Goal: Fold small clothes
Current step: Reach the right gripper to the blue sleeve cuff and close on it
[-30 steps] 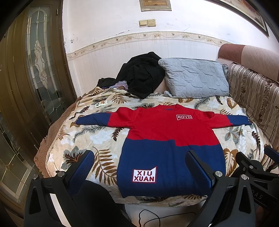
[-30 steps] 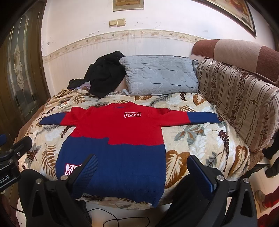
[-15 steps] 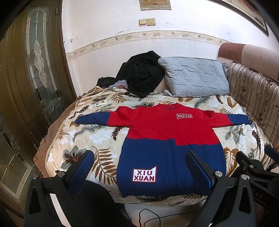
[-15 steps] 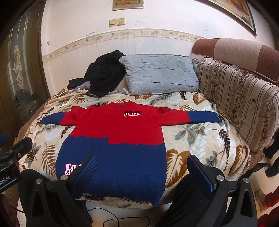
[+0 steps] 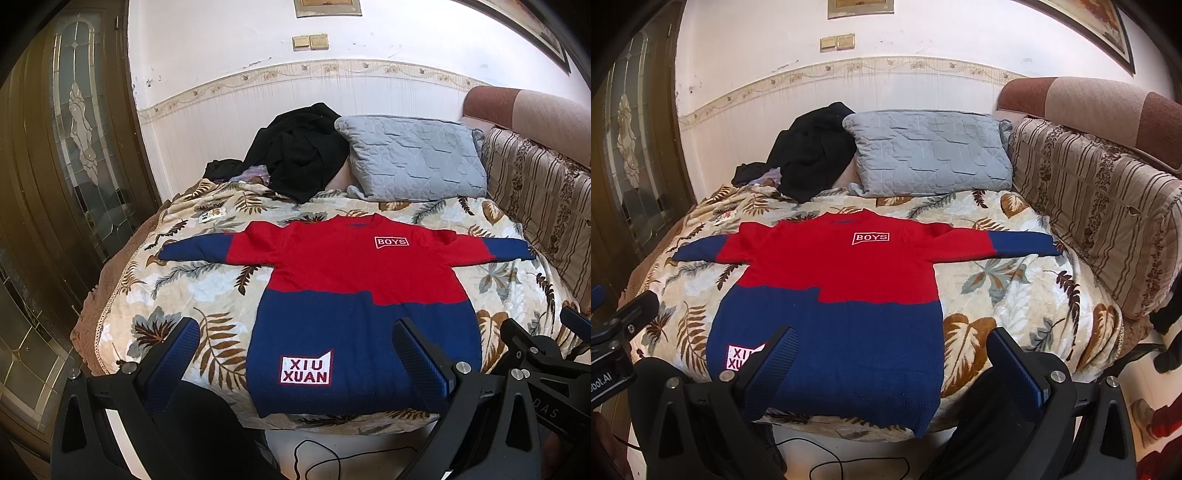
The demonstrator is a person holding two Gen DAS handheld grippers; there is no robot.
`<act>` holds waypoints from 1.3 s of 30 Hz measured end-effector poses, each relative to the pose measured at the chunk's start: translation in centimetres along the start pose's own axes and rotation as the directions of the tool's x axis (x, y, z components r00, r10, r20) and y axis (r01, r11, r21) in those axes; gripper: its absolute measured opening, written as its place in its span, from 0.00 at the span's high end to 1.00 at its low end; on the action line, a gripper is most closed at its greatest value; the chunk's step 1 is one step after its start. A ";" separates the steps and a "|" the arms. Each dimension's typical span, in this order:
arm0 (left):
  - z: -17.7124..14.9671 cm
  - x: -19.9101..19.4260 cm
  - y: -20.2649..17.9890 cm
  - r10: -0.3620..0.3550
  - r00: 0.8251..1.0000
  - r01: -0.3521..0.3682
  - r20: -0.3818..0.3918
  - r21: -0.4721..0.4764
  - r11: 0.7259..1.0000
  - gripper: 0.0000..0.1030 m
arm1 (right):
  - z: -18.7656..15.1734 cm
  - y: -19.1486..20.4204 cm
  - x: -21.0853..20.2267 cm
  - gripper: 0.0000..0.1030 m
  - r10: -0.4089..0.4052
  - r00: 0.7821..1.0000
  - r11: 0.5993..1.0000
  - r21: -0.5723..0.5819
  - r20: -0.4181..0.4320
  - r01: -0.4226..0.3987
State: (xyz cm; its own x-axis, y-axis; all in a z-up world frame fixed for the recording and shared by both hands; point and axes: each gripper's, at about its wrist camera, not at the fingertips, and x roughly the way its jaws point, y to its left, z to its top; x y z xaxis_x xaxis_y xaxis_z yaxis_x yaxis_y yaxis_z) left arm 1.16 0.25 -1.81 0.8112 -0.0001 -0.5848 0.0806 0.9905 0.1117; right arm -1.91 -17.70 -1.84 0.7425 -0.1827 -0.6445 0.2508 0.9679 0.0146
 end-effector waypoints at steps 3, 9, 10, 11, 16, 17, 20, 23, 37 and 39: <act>0.4 0.3 -0.1 0.000 1.000 0.000 -0.007 0.005 1.000 0.00 | 0.2 0.0 0.2 0.00 0.000 1.000 1.000 0.002 -0.004 0.000; 0.9 2.5 -0.5 -0.070 0.994 0.070 -0.087 0.001 0.998 0.00 | 0.8 -0.7 1.2 0.00 -0.002 1.000 1.000 0.022 -0.016 0.002; 1.0 3.2 -0.6 -0.093 0.990 0.093 -0.111 0.000 0.996 0.00 | 1.0 -1.2 1.6 0.00 -0.001 1.000 0.999 0.032 -0.020 0.002; 1.2 4.0 -0.8 -0.116 0.984 0.117 -0.136 -0.003 0.993 0.00 | 1.3 -1.8 2.0 0.00 0.004 1.000 0.999 0.049 -0.023 -0.002; 2.3 8.8 -1.8 -0.169 0.960 0.169 -0.225 -0.020 0.985 0.00 | 3.4 -7.2 4.2 0.00 0.030 1.000 0.986 0.167 -0.010 -0.027; 2.9 10.0 -1.9 -0.171 0.957 0.170 -0.234 -0.025 0.985 0.00 | 3.8 -8.4 4.7 0.00 0.038 0.999 0.981 0.191 -0.009 -0.035; 4.7 12.7 -2.3 -0.170 0.956 0.167 -0.238 -0.034 0.985 0.00 | 5.2 -13.0 7.0 0.00 0.031 0.999 0.957 0.290 -0.012 -0.026; 7.0 15.8 -3.0 -0.169 0.959 0.162 -0.227 -0.049 0.986 0.00 | 6.1 -17.9 9.6 0.00 0.064 0.998 0.913 0.404 0.001 -0.059; 9.3 27.6 -7.0 -0.136 0.960 0.133 -0.245 -0.028 0.991 0.00 | 5.9 -36.8 26.0 0.15 0.219 0.962 0.493 0.832 0.165 -0.254; 9.0 28.5 -7.4 -0.149 0.956 0.148 -0.252 -0.023 0.989 0.00 | 5.8 -38.2 27.4 0.19 0.200 0.966 0.474 0.846 0.166 -0.243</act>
State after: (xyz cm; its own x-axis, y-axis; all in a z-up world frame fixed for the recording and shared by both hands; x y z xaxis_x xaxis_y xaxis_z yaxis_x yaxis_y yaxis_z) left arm 28.87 -8.30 -12.07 0.6177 -0.1128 -0.7783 0.1865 0.9824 0.0056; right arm 12.47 -60.70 -15.65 0.8700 -0.0118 -0.4930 0.4642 0.3569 0.8106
